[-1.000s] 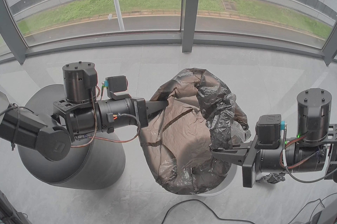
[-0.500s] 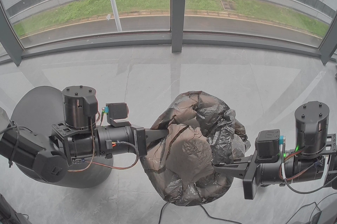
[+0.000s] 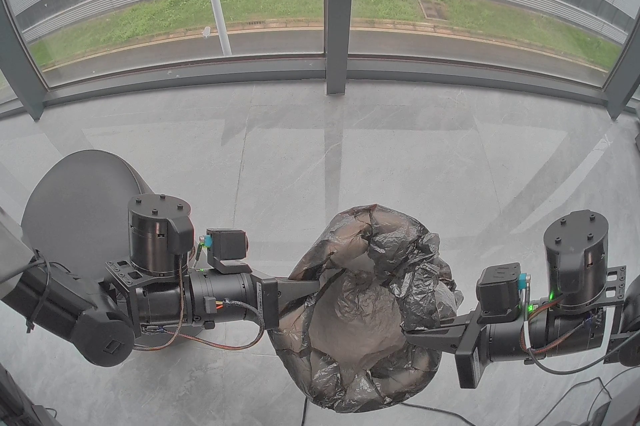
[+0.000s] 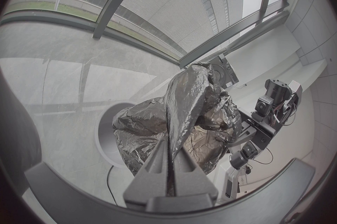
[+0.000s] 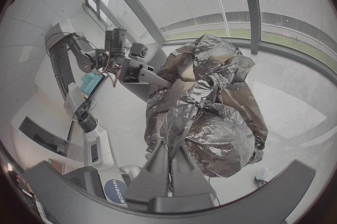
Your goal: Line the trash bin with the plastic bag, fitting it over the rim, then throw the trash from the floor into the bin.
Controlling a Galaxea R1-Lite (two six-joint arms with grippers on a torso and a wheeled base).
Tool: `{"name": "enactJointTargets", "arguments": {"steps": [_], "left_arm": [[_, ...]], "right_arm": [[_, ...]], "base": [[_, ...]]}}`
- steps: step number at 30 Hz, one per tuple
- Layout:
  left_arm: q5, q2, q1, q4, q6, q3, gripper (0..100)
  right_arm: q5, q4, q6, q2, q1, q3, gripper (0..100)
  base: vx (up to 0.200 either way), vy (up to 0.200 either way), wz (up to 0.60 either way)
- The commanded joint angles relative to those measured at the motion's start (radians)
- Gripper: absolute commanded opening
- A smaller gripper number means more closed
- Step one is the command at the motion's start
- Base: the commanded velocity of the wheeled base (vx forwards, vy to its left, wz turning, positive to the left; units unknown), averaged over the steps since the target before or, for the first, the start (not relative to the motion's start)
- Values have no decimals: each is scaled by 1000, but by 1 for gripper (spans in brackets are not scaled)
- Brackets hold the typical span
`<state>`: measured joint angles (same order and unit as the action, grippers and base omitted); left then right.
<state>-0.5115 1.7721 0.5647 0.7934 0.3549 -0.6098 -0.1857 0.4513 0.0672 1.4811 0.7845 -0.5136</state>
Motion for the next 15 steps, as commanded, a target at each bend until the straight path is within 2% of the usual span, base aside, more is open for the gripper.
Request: {"name": "enactJointTargets", "arguments": {"steps": [1, 11, 15], "left_arm": [[1, 55, 4, 23, 1, 16, 0], [-4, 305, -8, 260, 9, 12, 0], [-18, 354, -25, 311, 13, 12, 0]], "right_arm": [[-8, 6, 5, 74, -39, -16, 0], [-81, 9, 5, 266, -166, -98, 0], [-115, 76, 8, 352, -175, -132, 0]], "base": [[0, 0, 0], [0, 0, 0], [0, 0, 0]]}}
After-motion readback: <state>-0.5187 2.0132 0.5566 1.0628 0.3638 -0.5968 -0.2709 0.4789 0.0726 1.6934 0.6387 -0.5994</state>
